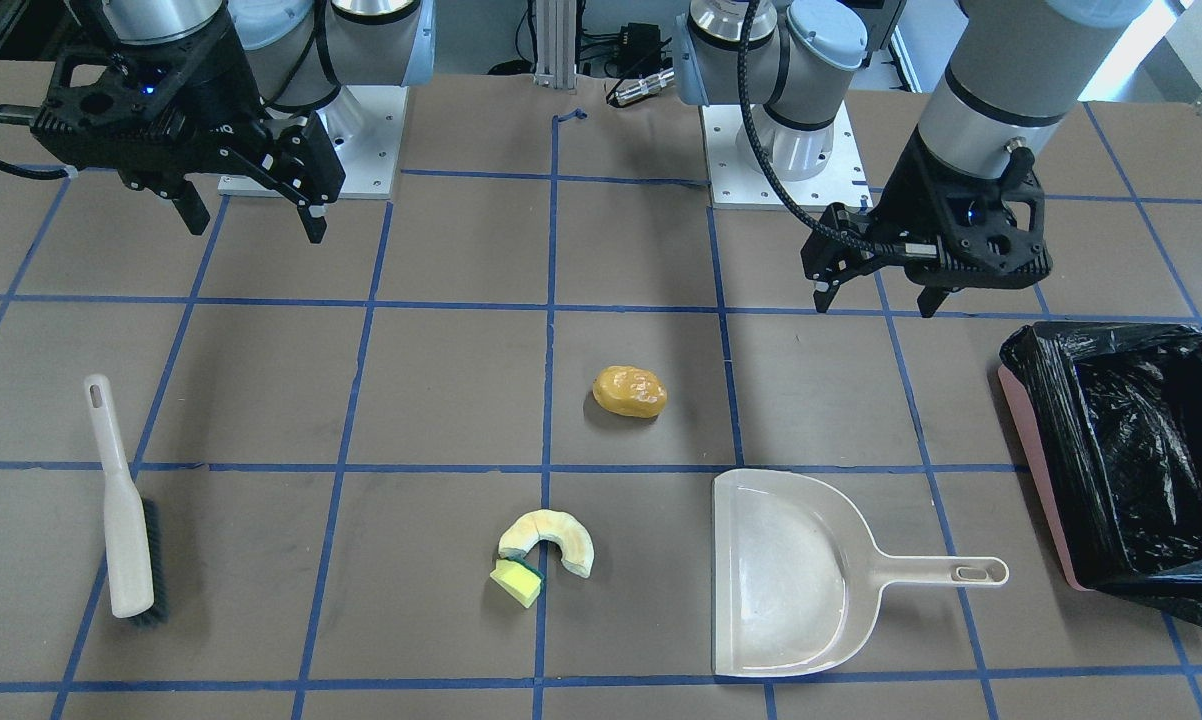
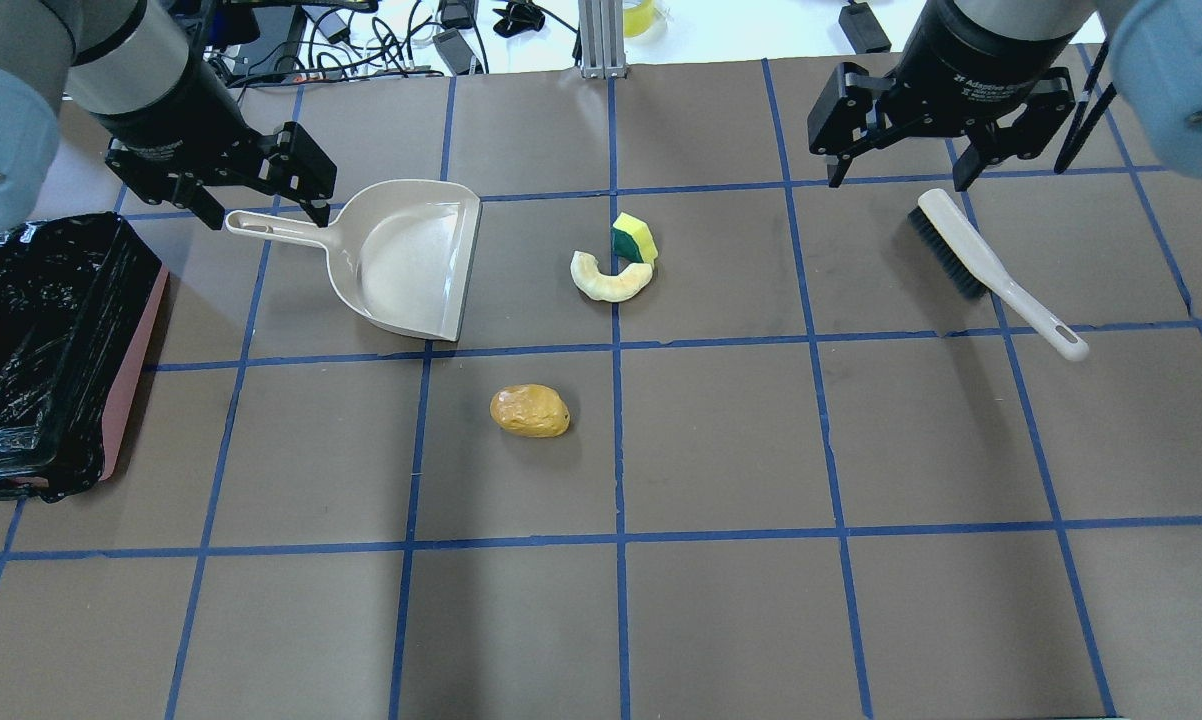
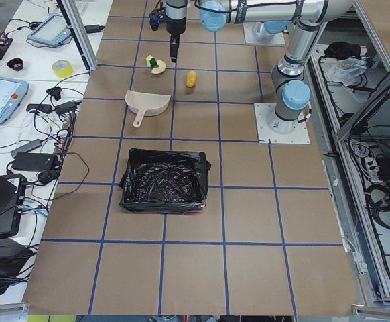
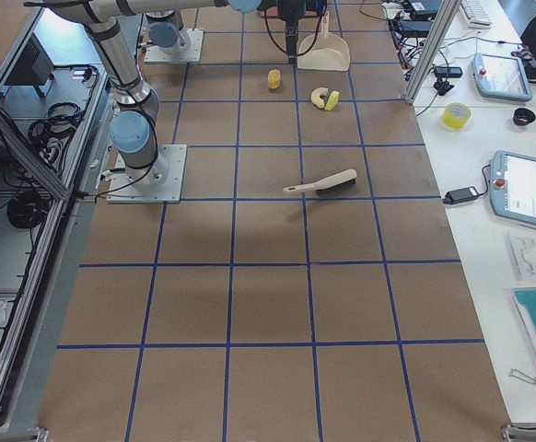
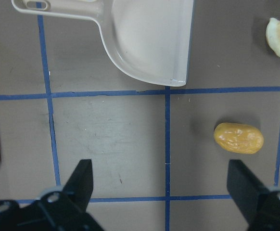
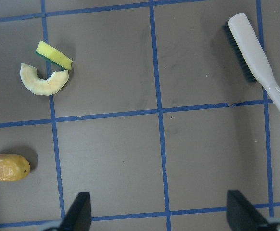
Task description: Sweep and dump trash into bin
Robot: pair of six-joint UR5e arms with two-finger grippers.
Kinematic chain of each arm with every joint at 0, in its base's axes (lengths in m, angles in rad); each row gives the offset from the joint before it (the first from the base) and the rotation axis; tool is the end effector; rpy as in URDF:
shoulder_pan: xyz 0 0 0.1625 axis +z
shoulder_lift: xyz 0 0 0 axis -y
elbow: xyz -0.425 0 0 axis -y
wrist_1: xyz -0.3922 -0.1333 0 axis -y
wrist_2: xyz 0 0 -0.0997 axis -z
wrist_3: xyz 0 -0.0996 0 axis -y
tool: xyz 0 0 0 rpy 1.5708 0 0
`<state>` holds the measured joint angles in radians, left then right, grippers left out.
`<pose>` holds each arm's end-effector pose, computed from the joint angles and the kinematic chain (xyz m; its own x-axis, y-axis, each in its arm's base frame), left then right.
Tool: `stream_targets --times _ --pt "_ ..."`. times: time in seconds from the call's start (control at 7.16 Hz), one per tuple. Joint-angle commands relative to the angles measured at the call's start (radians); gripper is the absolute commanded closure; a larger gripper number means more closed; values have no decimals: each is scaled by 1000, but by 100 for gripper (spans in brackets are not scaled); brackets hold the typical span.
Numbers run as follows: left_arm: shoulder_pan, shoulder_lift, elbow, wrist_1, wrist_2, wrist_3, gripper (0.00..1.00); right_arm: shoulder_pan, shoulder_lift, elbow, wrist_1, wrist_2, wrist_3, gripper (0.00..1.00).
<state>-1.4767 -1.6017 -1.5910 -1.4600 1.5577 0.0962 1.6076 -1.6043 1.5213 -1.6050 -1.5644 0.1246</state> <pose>-0.0861 -0.5207 0.4738 -1.0000 0.0027 0.0073 0.0023 0.9982 -0.0606 0.1518 -0.4820 0.5325 -0.9961 0.0861 -0.0208 0.0879 0.9894 -0.1152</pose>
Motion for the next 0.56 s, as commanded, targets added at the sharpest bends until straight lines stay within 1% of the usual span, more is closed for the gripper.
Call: stream_targets --times 0.0,0.14,0.28,0.42 --pt "67 -36 0 18 -5 -152 0 0 0 0 -1 -3 -3 0" --pt "76 -44 0 70 1 -226 0 0 -2 0 2 -2 -8 0" --pt "94 -40 3 72 -2 -262 0 -8 3 2 -6 -8 -51 0" --pt "113 -25 3 72 -2 -295 0 -41 29 2 -6 -28 -153 0"
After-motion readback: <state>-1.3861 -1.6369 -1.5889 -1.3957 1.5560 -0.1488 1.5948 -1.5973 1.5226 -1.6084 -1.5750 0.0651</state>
